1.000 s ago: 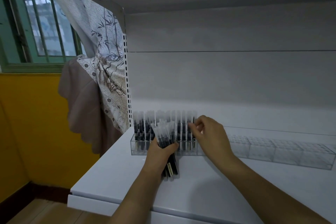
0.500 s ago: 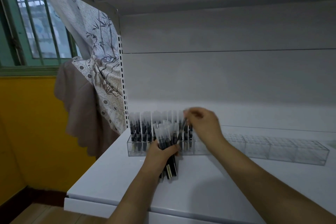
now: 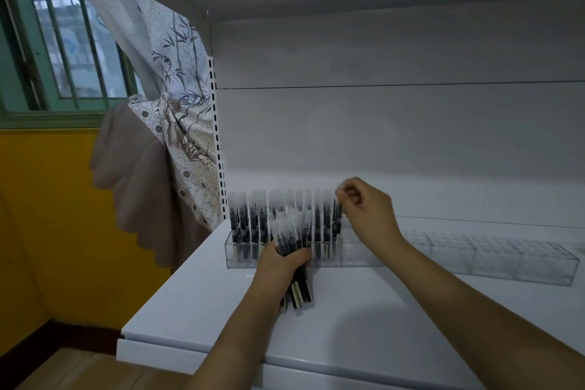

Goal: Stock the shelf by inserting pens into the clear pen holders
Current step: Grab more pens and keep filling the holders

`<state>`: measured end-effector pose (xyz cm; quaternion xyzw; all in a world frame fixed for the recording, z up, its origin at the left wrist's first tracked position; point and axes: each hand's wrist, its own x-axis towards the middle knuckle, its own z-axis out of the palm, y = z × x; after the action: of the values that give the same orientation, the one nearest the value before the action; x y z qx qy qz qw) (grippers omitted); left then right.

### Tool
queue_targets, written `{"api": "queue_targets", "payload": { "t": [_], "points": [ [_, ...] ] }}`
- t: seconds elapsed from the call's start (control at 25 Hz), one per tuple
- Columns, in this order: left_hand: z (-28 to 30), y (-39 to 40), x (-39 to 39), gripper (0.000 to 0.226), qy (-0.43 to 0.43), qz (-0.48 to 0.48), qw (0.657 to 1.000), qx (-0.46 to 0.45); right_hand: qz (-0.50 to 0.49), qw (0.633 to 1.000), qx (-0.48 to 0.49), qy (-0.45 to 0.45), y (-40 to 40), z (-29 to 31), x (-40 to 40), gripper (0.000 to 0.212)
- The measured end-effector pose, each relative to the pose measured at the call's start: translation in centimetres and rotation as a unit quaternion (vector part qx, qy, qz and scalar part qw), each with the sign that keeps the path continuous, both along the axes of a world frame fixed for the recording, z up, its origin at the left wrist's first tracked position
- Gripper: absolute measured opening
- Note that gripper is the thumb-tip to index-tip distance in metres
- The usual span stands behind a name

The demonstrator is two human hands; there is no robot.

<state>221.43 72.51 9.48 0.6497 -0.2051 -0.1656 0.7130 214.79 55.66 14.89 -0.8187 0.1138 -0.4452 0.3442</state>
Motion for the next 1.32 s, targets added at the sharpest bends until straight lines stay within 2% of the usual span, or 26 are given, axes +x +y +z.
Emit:
{"api": "queue_targets", "payload": {
  "t": [0.12,0.24,0.28,0.44,0.48,0.56,0.68,0.76,1.04,1.32],
  "points": [
    [0.0,0.0,0.0,0.01,0.001,0.001,1.0,-0.003,-0.026,0.996,-0.025,0.078,0.1,-1.4,0.2,0.013],
    [0.0,0.1,0.0,0.013,0.008,-0.004,1.0,-0.012,-0.094,0.995,-0.017,0.021,1.1,-2.0,-0.9,0.023],
    [-0.1,0.1,0.0,0.016,0.004,-0.01,1.0,-0.019,-0.089,0.996,-0.006,0.008,2.0,-2.3,-1.3,0.025],
    [0.0,0.0,-0.2,0.022,-0.013,-0.052,0.997,-0.057,0.062,0.992,0.046,0.098,5.1,-3.0,-1.2,0.024],
    [0.0,0.0,-0.2,0.023,-0.01,-0.052,0.997,-0.058,0.074,0.99,0.066,0.102,5.1,-2.8,-1.1,0.023],
    [-0.1,0.0,-0.1,0.021,0.0,-0.043,0.998,-0.05,0.044,0.992,0.1,0.065,4.3,-1.4,-1.2,0.023],
    [-0.3,0.0,0.1,0.021,0.018,-0.034,0.998,-0.045,0.001,0.981,0.163,-0.102,1.9,1.2,-1.9,0.026],
    [-0.3,0.0,0.2,0.022,0.02,-0.013,0.999,-0.024,-0.023,0.976,0.139,-0.165,0.1,2.4,-2.0,0.028],
    [-0.3,0.0,0.4,0.012,0.012,-0.007,1.0,-0.007,-0.003,0.997,0.064,-0.032,-2.6,1.2,-0.1,0.022],
    [-0.7,-0.2,0.9,0.01,0.01,-0.02,1.0,-0.008,0.018,0.997,0.076,-0.003,-3.2,0.4,0.6,0.019]
  ]
}}
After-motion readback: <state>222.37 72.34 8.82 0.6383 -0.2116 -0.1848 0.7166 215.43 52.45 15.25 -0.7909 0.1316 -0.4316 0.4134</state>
